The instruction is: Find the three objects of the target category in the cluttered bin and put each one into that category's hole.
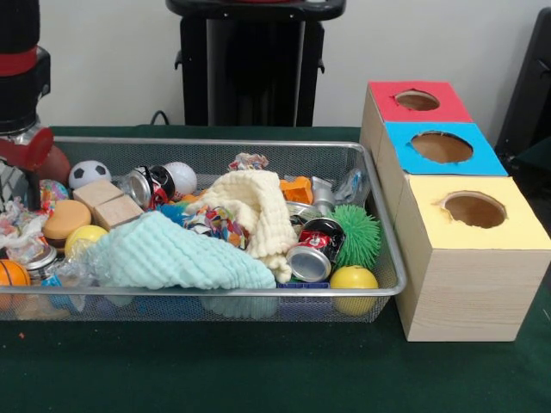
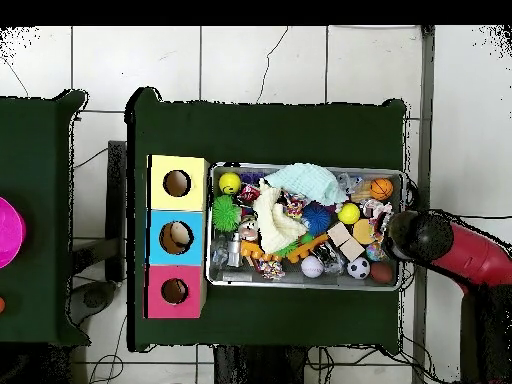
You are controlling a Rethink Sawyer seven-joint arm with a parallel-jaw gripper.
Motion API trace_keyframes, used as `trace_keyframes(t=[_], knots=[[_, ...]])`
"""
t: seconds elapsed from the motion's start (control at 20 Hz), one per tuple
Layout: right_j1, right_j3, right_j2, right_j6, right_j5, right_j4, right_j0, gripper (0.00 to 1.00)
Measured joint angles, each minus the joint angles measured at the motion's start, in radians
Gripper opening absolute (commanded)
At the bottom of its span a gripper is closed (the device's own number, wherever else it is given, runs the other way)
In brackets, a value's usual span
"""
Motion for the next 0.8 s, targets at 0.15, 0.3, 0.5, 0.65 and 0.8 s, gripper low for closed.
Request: trace_keyframes(t=[0.15, 0.3, 0.5, 0.65, 0.8], knots=[[-0.002, 0.000, -0.010, 0.000, 0.000, 0.038, 0.000, 1.00], [-0.014, 0.004, -0.022, 0.000, 0.000, 0.085, -0.001, 1.00], [-0.044, 0.026, -0.039, 0.000, 0.000, 0.123, -0.001, 1.00], [-0.070, 0.056, -0.053, 0.000, 0.000, 0.145, -0.001, 1.00], [-0.099, 0.098, -0.074, 0.000, 0.000, 0.170, 0.004, 1.00]])
